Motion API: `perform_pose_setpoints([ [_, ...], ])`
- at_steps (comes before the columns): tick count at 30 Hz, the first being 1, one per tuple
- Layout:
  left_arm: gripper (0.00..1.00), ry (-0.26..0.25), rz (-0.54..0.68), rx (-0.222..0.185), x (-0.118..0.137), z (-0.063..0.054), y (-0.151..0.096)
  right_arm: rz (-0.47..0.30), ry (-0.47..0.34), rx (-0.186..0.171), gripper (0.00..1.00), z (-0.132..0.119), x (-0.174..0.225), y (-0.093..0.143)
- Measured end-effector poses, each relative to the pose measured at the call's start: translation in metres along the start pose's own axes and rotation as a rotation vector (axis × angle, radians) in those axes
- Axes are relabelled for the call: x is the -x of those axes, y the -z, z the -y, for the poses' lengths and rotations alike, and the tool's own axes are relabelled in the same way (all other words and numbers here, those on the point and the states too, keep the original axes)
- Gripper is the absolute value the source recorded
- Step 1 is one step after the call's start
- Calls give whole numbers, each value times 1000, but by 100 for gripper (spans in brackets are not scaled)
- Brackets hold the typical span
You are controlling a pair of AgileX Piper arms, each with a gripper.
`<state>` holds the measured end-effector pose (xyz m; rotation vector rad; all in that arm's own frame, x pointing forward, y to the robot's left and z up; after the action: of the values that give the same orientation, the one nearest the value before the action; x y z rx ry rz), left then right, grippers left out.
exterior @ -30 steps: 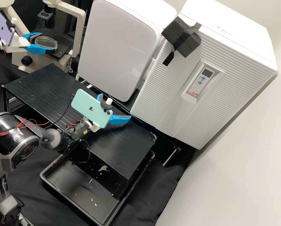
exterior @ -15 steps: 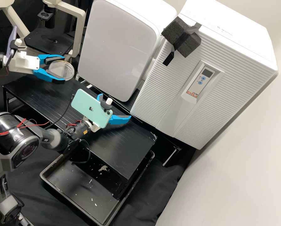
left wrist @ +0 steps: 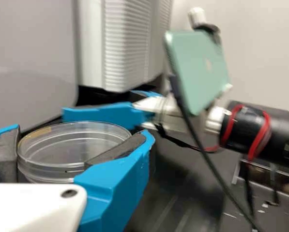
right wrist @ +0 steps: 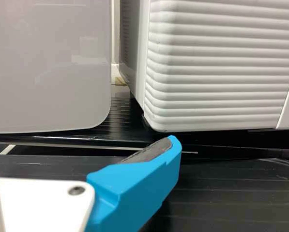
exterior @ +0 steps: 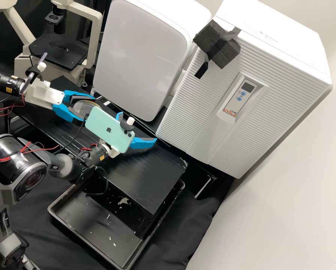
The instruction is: Place the petri dish on the bench
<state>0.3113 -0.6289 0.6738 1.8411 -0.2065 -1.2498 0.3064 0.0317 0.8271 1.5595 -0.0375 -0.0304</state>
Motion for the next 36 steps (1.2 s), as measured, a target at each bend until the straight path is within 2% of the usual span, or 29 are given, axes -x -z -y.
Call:
perform_pose_setpoints([
  [6, 0, 78, -16, -8, -15, 17, -2, 0, 0, 0, 100, 0, 0, 0],
  [9, 0, 69, -20, -48, -21, 19, 0, 0, 0, 0, 100, 0, 0, 0],
  [12, 0, 60, -33, -72, -25, 20, 4, 0, 0, 0, 100, 0, 0, 0],
  [18, 0, 50, -43, -69, -28, 22, 7, 0, 0, 0, 100, 0, 0, 0],
  [19, 100, 50, -43, -69, -28, 22, 7, 0, 0, 0, 100, 0, 0, 0],
  [36, 100, 45, -52, -57, -31, 24, 10, 0, 0, 0, 100, 0, 0, 0],
])
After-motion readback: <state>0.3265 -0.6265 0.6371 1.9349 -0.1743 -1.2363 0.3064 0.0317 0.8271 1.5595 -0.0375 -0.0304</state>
